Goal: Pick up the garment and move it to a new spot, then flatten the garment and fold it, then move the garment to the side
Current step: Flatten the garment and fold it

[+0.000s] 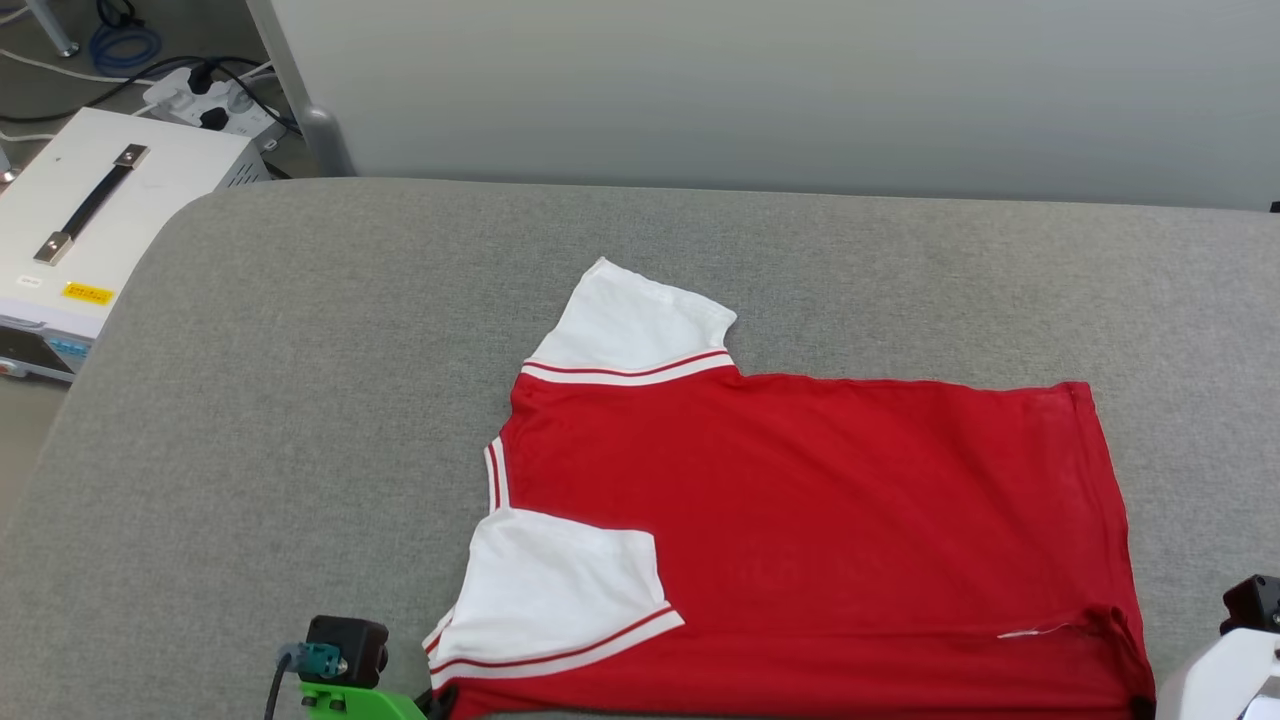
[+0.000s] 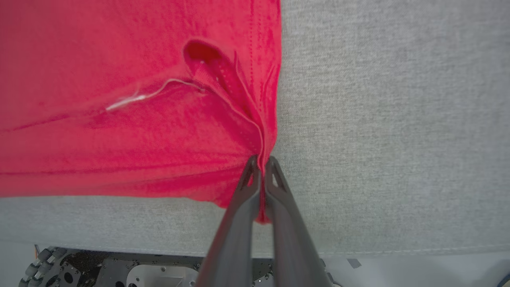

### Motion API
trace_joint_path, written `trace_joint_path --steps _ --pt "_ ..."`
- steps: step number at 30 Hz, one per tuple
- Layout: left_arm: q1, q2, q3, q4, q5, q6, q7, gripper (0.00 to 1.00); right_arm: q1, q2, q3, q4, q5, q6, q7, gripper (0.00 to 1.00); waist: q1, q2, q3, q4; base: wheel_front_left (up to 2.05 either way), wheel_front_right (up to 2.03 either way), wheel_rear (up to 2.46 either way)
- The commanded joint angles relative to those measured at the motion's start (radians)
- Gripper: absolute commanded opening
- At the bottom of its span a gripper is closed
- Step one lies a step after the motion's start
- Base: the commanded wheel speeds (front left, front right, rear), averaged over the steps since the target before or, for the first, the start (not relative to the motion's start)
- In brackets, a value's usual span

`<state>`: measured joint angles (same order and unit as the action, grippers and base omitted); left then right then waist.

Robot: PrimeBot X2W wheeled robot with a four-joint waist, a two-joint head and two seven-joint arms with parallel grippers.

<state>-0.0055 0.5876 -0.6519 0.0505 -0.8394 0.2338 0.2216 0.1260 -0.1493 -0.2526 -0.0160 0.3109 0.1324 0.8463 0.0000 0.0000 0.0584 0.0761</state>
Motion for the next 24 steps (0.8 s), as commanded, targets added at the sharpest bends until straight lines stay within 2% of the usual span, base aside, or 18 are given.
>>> trace_joint_path --steps 1,7,8,9,10,11,19,24 --pt "0.015 0.013 0.001 0.001 -0.003 0.007 0.004 0.00 0.021 0.001 -0.008 -0.009 0.005 -0.002 0.010 0.00 0.0000 0.0000 0.001 -0.003 0.00 0.00 0.00" --pt "0.008 0.006 -0.012 0.032 -0.004 0.001 0.017 0.02 0.030 0.015 0.001 -0.010 0.016 -0.002 0.015 0.00 0.0000 0.0000 0.008 -0.008 0.00 0.00 0.00" --pt "0.006 0.005 -0.015 0.038 -0.002 -0.001 0.019 0.80 0.028 0.014 0.004 -0.007 0.016 -0.002 0.013 0.00 0.0000 0.0000 0.009 -0.009 0.00 0.00 0.00" --pt "0.002 0.004 -0.018 0.047 0.000 -0.003 0.020 1.00 0.023 0.014 0.006 -0.004 0.020 -0.002 0.006 0.15 0.0000 0.0000 0.010 -0.009 0.00 0.00 0.00" --pt "0.000 0.002 -0.019 0.053 0.001 -0.004 0.018 1.00 0.018 0.013 0.008 -0.002 0.022 -0.002 -0.001 0.89 0.0000 0.0000 0.010 -0.010 0.00 0.00 0.00" --pt "-0.003 0.000 -0.018 0.059 0.003 -0.005 0.010 1.00 0.012 0.013 0.007 0.002 0.024 -0.002 -0.008 1.00 0.0000 0.0000 0.009 -0.010 0.00 0.00 0.00" --pt "-0.048 -0.003 0.020 0.058 0.054 0.007 -0.110 1.00 -0.039 -0.028 0.019 -0.033 0.069 -0.002 -0.135 1.00 0.0000 0.0000 -0.014 -0.009 0.00 0.00 0.00" --pt "-0.094 -0.017 0.069 0.004 0.081 0.011 -0.228 1.00 -0.091 -0.088 0.064 -0.092 0.101 -0.002 -0.340 1.00 0.0000 0.0000 -0.028 -0.014 0.00 0.00 0.00"
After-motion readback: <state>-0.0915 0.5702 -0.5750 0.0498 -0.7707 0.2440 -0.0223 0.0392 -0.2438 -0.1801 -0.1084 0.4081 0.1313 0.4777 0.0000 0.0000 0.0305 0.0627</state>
